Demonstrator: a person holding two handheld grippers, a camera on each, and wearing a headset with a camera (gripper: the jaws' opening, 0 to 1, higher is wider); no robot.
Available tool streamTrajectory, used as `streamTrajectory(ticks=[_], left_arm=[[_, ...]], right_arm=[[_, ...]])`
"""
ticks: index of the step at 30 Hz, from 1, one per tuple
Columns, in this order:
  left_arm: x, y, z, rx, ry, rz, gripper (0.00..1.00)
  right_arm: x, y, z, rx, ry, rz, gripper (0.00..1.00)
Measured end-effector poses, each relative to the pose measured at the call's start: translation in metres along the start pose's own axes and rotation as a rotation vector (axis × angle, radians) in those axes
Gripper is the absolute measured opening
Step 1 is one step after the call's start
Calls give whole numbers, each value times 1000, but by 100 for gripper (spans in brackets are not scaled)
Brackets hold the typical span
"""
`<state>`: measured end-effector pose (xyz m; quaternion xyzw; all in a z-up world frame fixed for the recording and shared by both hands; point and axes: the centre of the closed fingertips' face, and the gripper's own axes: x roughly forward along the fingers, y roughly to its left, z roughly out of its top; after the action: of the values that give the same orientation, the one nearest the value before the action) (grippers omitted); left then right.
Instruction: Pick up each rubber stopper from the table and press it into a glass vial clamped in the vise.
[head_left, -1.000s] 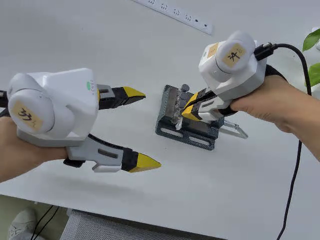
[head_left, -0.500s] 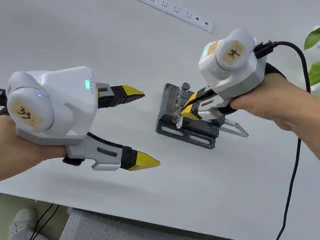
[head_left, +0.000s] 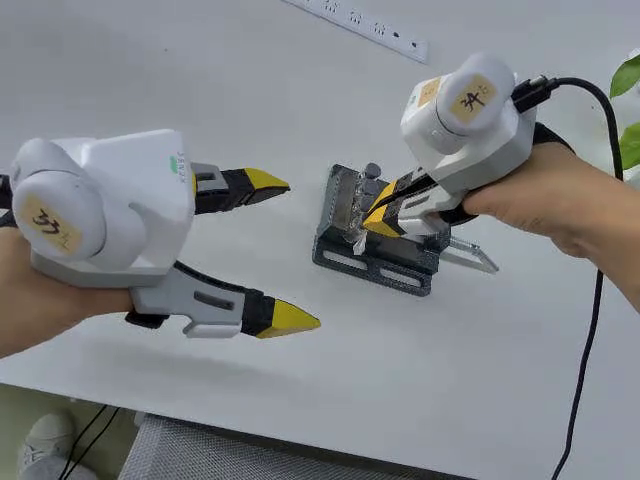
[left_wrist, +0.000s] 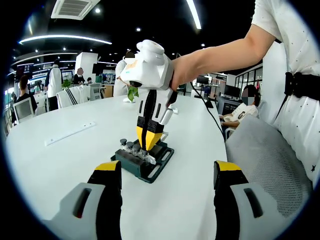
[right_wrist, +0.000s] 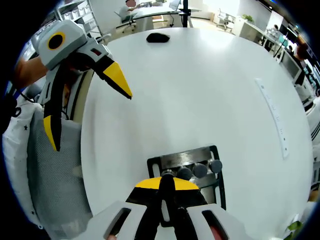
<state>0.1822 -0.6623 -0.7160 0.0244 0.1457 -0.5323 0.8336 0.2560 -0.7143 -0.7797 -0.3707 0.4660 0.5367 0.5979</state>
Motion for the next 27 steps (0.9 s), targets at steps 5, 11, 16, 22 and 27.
streamTrajectory(ticks=[5,11,16,22,27], left_arm=[[-1,0,0,2,0,1,73],[-1,0,-2,-2,2,3,73],[-1,0,-2,-3,0,4,73],[-1,0,-2,-5,-2,4,73],[0,0,-1,-4,-3,1,73]], right_arm=[[0,0,0,-7,3,-1,1],[0,0,-1,-3,5,-4,1],[1,0,0,-14,12,-5,1],[1,-1,1,-32,18,-4,1],[1,0,1,-38,25,-8,1]])
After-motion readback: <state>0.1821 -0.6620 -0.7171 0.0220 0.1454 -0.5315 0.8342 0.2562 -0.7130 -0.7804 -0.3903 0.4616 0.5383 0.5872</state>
